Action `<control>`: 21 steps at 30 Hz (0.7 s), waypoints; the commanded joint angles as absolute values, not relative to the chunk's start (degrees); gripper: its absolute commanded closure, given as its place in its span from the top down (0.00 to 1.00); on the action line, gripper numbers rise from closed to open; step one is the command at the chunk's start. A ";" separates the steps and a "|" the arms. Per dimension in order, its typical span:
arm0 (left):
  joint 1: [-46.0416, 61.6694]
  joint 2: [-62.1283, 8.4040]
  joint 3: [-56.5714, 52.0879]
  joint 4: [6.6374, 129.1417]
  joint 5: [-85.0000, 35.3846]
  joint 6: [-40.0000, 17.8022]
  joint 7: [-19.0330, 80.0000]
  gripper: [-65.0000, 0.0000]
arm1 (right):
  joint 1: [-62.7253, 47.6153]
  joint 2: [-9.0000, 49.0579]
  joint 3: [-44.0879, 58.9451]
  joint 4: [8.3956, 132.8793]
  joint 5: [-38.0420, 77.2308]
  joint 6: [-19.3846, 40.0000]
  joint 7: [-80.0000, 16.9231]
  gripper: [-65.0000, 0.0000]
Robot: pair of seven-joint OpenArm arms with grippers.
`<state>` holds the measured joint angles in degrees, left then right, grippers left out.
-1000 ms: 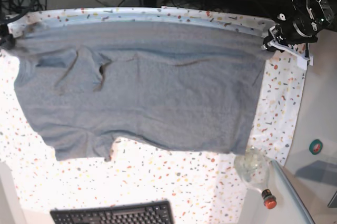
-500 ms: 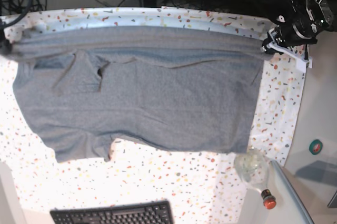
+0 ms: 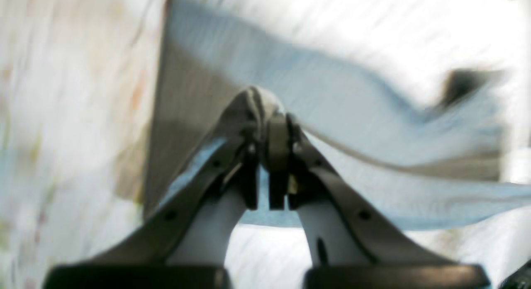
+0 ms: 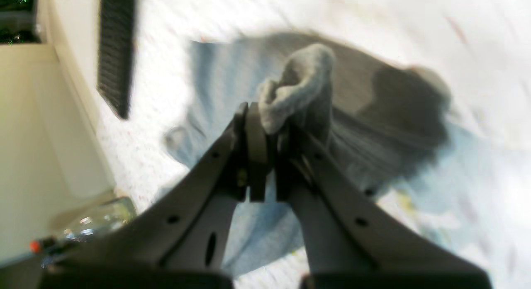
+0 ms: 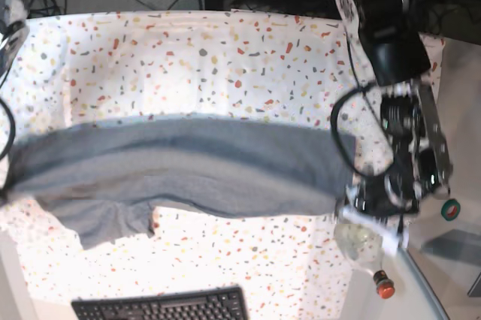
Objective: Layout the t-shirt on the table in an organized manner, then fold the t-shirt properly
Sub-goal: 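Swing the held edge with both grippers over the shirt body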
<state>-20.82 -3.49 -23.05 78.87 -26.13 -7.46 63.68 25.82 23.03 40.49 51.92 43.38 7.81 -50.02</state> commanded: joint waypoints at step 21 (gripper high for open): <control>-38.73 1.54 -23.25 81.27 -27.12 -7.43 62.81 0.00 | 37.76 35.38 29.67 64.22 44.70 8.13 -53.58 0.00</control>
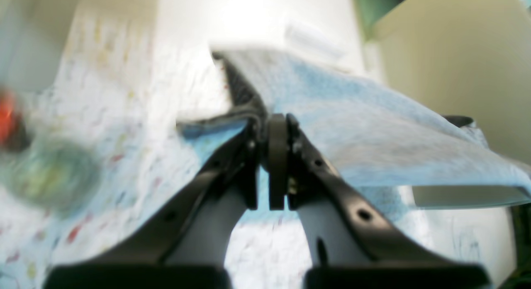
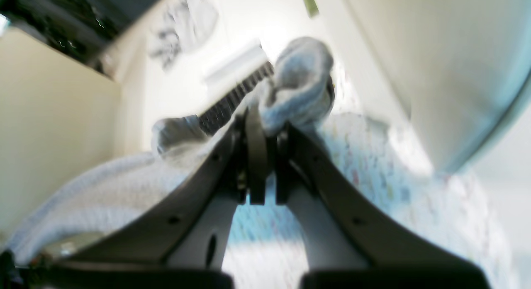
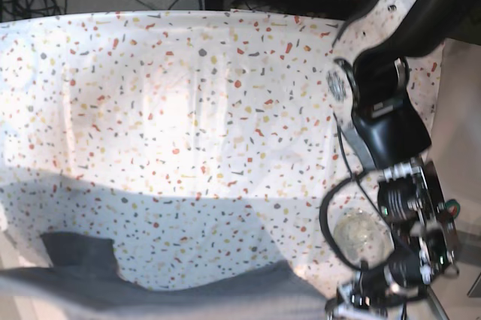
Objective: Layout the t-shirt on the table in an organized manner, then fold the t-shirt properly
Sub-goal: 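Swing the held edge with both grippers over the shirt body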
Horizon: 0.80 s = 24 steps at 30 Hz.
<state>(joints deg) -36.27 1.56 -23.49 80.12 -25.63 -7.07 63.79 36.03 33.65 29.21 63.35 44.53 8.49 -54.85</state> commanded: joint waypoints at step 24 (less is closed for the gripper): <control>2.59 -4.00 -23.25 84.70 -27.12 -7.69 56.84 0.00 | -7.60 20.00 41.63 64.66 44.70 8.57 -36.44 0.00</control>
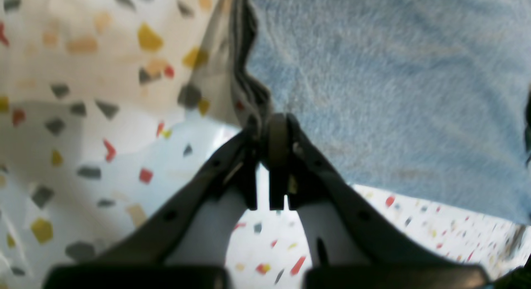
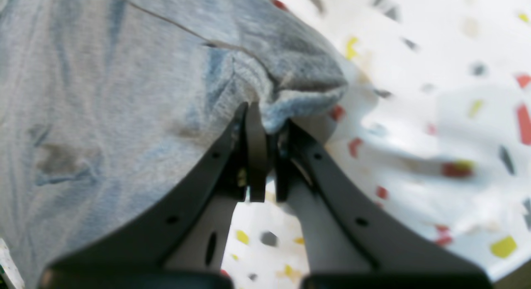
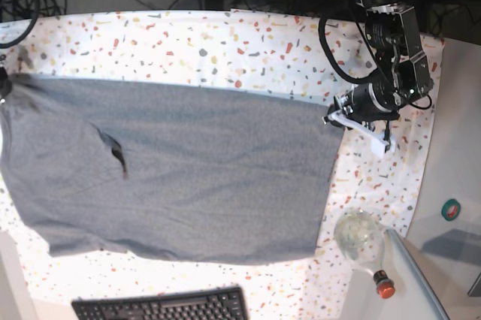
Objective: Layout the t-shirt on the table in an organized manner, then fold the t-shirt properly
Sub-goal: 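Swing the held edge with both grippers over the shirt body, then lay the shirt flat and release it with both grippers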
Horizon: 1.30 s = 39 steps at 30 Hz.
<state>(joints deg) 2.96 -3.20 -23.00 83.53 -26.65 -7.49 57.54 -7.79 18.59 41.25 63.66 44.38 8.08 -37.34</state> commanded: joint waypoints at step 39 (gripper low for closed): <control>20.79 -4.62 -35.30 95.60 -27.21 -7.78 57.01 0.00 | -19.91 13.93 49.10 72.84 44.35 13.76 -42.86 0.00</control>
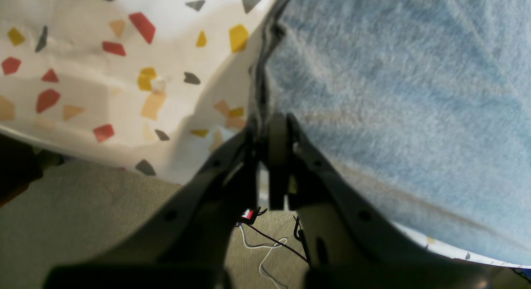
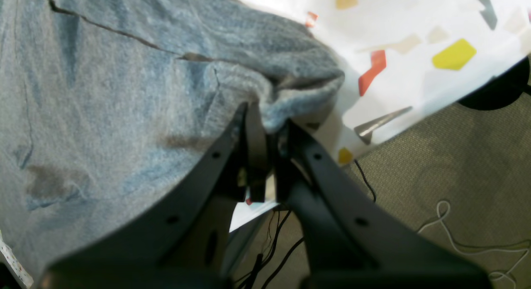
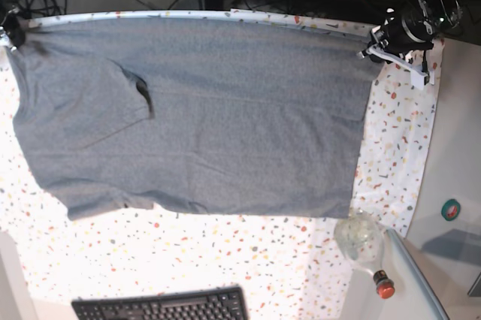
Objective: Layout the t-shirt on the table in an organized manner, then fold the t-shirt properly
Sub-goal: 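Lay the shirt flat and release it with both grippers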
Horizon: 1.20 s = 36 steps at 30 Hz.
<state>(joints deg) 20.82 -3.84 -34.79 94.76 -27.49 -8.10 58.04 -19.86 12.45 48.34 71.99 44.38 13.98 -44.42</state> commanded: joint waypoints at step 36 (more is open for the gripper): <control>17.54 -5.14 -53.67 94.73 -26.77 -7.78 57.19 0.00 | 9.89 24.66 37.05 58.42 25.10 16.48 -37.85 0.52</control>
<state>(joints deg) 17.41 -4.03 -53.23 93.89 -26.61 -7.70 58.04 10.22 23.55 36.60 57.52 24.64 16.95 -37.74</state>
